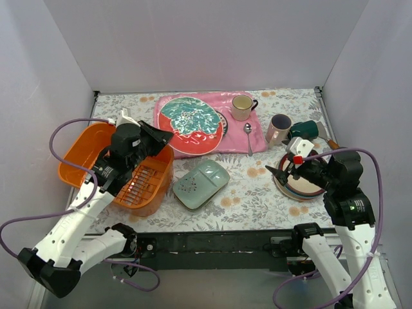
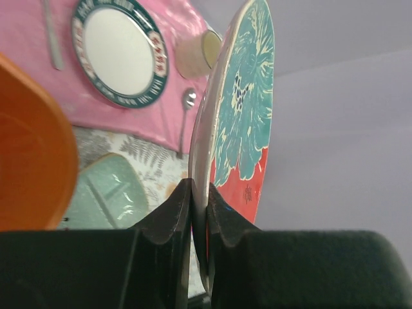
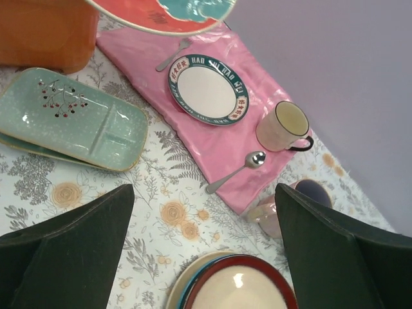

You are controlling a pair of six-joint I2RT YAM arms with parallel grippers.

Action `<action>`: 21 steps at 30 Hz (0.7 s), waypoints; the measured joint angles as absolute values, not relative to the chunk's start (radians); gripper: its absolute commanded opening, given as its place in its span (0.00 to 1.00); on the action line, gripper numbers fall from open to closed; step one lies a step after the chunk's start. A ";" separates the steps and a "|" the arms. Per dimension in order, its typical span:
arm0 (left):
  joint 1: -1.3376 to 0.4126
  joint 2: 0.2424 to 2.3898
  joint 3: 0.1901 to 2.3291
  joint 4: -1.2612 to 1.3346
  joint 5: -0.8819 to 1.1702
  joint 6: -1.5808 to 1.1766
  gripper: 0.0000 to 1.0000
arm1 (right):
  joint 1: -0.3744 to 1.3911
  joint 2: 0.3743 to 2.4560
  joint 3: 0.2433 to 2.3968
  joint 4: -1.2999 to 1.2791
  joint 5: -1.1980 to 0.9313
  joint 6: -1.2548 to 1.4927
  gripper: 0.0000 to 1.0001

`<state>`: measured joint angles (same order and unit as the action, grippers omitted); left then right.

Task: Place the mixed dishes into the plastic bin
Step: Place the plate in the plastic bin.

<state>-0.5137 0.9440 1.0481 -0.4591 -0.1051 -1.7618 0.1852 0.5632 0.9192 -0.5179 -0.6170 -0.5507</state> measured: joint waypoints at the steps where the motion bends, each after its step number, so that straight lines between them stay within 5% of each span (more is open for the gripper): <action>1: -0.511 0.937 1.052 -0.478 -0.135 -1.748 0.00 | 0.185 0.568 0.910 -0.507 -0.603 -0.532 0.98; 21: -0.502 0.793 1.219 -0.867 -0.815 -1.612 0.00 | 0.184 0.595 0.818 -0.420 -0.451 -0.421 0.98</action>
